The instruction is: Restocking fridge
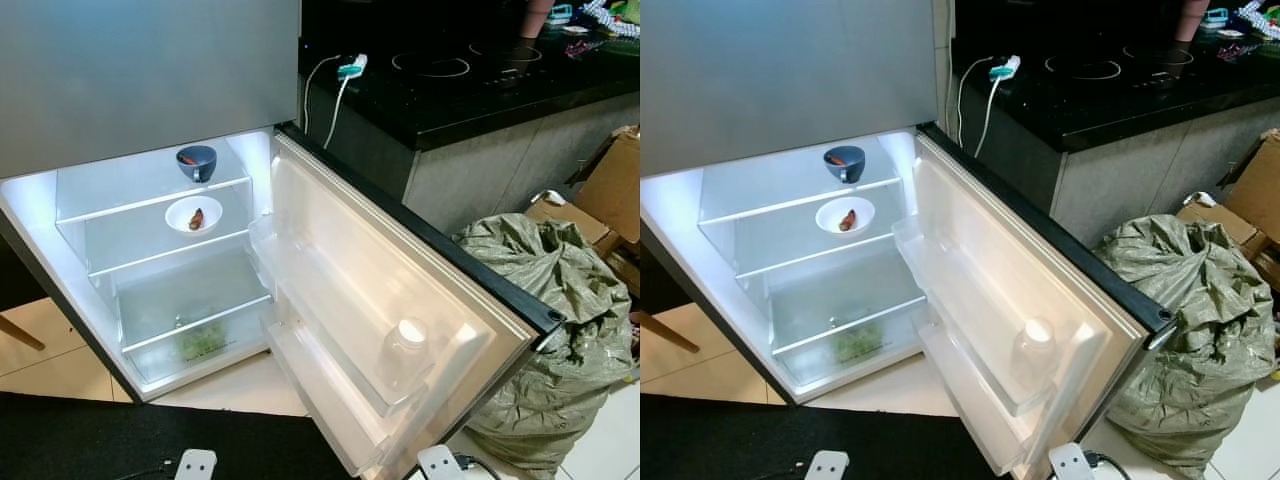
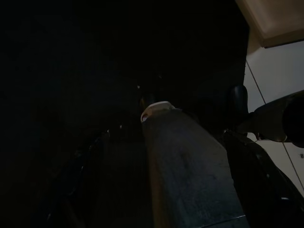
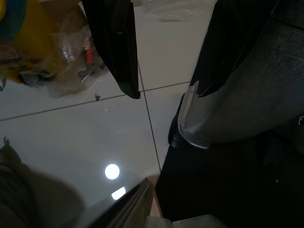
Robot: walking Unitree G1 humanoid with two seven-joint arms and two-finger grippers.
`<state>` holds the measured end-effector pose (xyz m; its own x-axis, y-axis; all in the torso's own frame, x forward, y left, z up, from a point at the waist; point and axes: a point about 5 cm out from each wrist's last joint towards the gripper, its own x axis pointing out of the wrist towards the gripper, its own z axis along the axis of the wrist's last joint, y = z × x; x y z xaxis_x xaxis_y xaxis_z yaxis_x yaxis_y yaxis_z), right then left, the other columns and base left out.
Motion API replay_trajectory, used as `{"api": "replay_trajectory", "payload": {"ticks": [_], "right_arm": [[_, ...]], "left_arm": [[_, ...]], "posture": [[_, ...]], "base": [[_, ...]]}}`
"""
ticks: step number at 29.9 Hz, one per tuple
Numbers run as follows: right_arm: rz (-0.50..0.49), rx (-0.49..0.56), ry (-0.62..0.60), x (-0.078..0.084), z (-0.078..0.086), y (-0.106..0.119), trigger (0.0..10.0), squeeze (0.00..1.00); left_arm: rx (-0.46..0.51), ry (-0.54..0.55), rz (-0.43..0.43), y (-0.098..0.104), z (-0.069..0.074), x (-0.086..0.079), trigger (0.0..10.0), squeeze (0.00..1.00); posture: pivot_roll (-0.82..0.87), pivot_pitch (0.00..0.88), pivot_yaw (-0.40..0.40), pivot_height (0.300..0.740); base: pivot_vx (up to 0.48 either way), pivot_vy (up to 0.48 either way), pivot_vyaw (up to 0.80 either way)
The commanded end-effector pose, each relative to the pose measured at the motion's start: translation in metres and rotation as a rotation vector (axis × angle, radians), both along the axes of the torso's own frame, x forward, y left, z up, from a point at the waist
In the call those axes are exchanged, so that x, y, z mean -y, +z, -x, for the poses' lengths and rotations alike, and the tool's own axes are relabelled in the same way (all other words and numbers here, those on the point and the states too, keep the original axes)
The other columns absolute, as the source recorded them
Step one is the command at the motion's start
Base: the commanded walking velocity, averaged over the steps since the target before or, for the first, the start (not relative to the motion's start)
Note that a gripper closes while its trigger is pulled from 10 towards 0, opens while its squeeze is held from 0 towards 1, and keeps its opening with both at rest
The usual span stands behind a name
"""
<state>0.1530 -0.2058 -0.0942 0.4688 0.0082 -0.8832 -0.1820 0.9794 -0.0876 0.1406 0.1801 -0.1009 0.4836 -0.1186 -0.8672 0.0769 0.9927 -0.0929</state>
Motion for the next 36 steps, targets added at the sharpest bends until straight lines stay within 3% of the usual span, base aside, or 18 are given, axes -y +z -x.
{"api": "replay_trajectory", "payload": {"ticks": [1,6,9,13,15,17,20,24,27,33,36], "right_arm": [[0.006,-0.015,-0.042,0.007,0.005,-0.001,10.0,0.0],[0.02,-0.029,-0.133,0.021,0.014,-0.001,10.0,0.0],[0.047,-0.061,-0.271,0.044,0.032,-0.002,10.0,0.0],[0.057,-0.068,-0.351,0.053,0.04,-0.002,10.0,0.0],[0.067,-0.024,-0.51,0.07,0.043,0.003,10.0,0.0],[0.067,-0.009,-0.548,0.074,0.043,0.004,10.0,0.0],[0.079,0.093,-0.719,0.096,0.037,0.015,10.0,0.0],[0.077,0.175,-0.826,0.112,0.03,0.025,10.0,0.0],[0.055,0.291,-0.928,0.131,0.017,0.041,10.0,0.0],[0.036,0.384,-0.98,0.147,0.006,0.055,10.0,0.0],[-0.018,0.48,-1.01,0.159,-0.004,0.068,10.0,0.0]], "left_arm": [[-0.035,0.012,-0.007,-0.003,0.01,-0.003,10.0,0.0],[-0.037,0.014,-0.005,-0.003,0.01,-0.003,10.0,0.0],[-0.042,0.013,-0.003,-0.004,0.012,-0.004,10.0,0.0],[-0.044,0.012,-0.003,-0.004,0.012,-0.004,10.0,0.0],[-0.045,0.008,-0.003,-0.004,0.013,-0.004,10.0,0.0],[-0.045,0.008,-0.003,-0.004,0.013,-0.004,10.0,0.0],[-0.041,0.01,-0.004,-0.004,0.012,-0.004,10.0,0.0],[-0.002,0.044,0.009,-0.001,0.006,-0.007,10.0,0.0],[0.114,0.105,0.086,0.008,-0.012,-0.011,10.0,0.0],[0.236,0.168,0.187,0.021,-0.028,-0.022,10.0,0.0],[0.35,0.163,0.32,0.039,-0.044,-0.047,10.0,0.0]], "posture": [[-0.02,0.051,-0.013,0.74],[-0.02,0.054,-0.015,0.74],[-0.03,0.057,-0.012,0.74],[-0.03,0.058,-0.011,0.74],[-0.03,0.06,-0.01,0.74],[-0.03,0.06,-0.01,0.74],[-0.03,0.06,-0.009,0.74],[-0.03,0.061,-0.007,0.74],[-0.03,0.06,-0.006,0.74],[-0.03,0.062,-0.005,0.74],[-0.03,0.067,-0.003,0.74]], "base": [[0.0,0.0,0.0],[0.0,0.0,0.0],[0.0,0.0,0.0],[0.0,0.0,0.0],[0.0,0.0,0.0],[0.0,0.0,0.0],[0.0,0.0,0.0],[0.0,0.0,0.0],[0.0,0.0,0.0],[0.0,0.0,0.0],[0.0,0.0,0.0]]}}
